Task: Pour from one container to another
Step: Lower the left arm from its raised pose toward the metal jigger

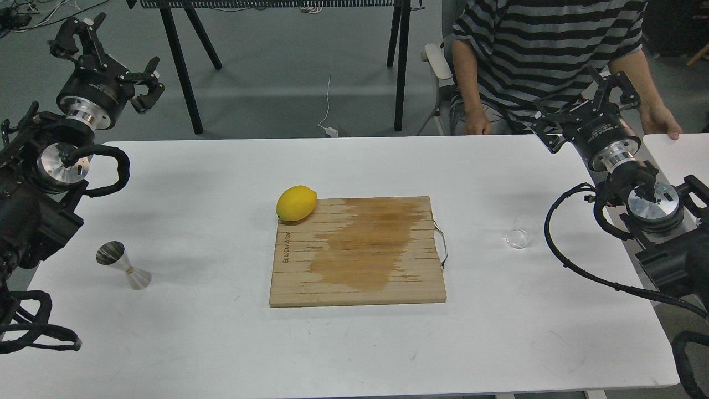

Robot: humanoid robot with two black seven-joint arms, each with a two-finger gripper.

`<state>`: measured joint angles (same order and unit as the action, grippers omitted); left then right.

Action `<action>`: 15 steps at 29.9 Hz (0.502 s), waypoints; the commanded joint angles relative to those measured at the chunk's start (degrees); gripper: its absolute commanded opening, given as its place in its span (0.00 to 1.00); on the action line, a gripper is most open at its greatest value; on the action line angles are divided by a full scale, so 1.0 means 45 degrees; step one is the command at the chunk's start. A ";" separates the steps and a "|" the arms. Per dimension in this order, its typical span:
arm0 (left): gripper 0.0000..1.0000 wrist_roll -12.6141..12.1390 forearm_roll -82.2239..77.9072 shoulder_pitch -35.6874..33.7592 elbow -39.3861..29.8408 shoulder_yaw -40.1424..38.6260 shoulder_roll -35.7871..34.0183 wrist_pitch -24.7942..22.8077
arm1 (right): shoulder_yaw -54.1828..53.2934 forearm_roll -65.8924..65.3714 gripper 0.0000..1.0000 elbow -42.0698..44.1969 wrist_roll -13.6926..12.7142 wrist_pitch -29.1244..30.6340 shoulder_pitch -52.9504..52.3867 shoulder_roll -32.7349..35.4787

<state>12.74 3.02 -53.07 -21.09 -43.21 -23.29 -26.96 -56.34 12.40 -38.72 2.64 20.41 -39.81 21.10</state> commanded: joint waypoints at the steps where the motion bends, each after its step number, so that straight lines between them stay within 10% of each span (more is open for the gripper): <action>1: 1.00 0.0000 0.0013 -0.0004 0.0000 -0.0007 0.0000 -0.0005 | 0.0000 -0.0001 0.99 -0.0028 -0.0001 0.0014 0.0000 0.0019; 15: 1.00 -0.0058 0.0052 -0.0453 0.0039 -0.0008 -0.0039 -0.0005 | -0.0019 -0.0001 0.99 -0.0028 0.0019 0.0053 -0.0059 0.0155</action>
<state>12.65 3.18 -54.51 -20.97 -43.22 -23.47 -27.01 -56.41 12.40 -38.85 2.50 20.65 -39.98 21.49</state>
